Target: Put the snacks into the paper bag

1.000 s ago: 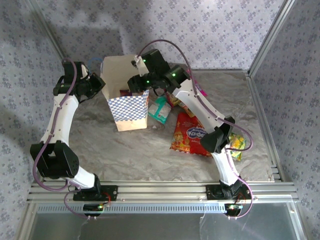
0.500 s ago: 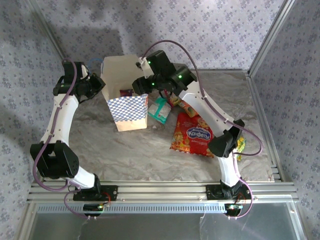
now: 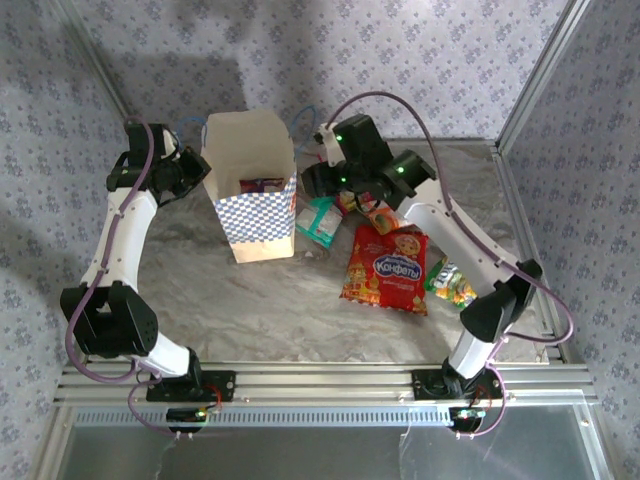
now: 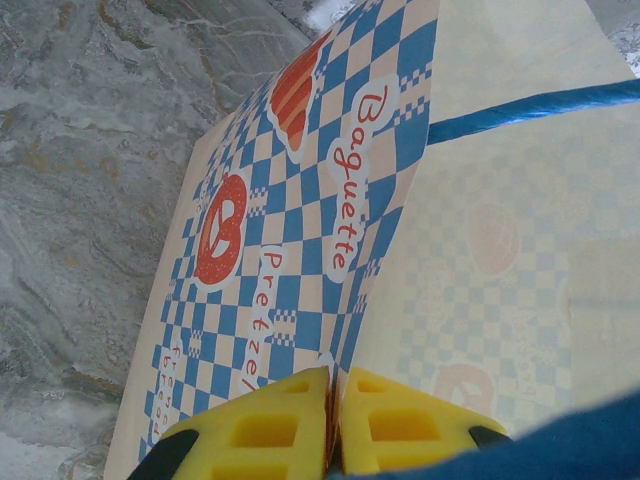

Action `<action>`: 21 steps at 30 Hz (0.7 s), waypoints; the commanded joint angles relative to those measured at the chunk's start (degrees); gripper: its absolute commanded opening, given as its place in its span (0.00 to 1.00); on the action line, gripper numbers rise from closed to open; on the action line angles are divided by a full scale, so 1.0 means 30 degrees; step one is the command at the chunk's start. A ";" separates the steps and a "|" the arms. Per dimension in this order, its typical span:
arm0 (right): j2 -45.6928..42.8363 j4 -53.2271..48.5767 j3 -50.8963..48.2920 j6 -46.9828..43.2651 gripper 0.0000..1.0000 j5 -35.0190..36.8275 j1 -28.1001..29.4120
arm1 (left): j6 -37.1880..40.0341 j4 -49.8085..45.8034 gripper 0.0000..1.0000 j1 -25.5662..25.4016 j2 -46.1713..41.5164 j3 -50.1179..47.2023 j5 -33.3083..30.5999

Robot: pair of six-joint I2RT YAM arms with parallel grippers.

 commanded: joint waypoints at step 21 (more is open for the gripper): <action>-0.6766 0.0048 -0.8776 0.3875 0.73 0.1515 -0.4584 | 0.0315 -0.0661 0.11 -0.0401 -0.0293 0.0927 0.0066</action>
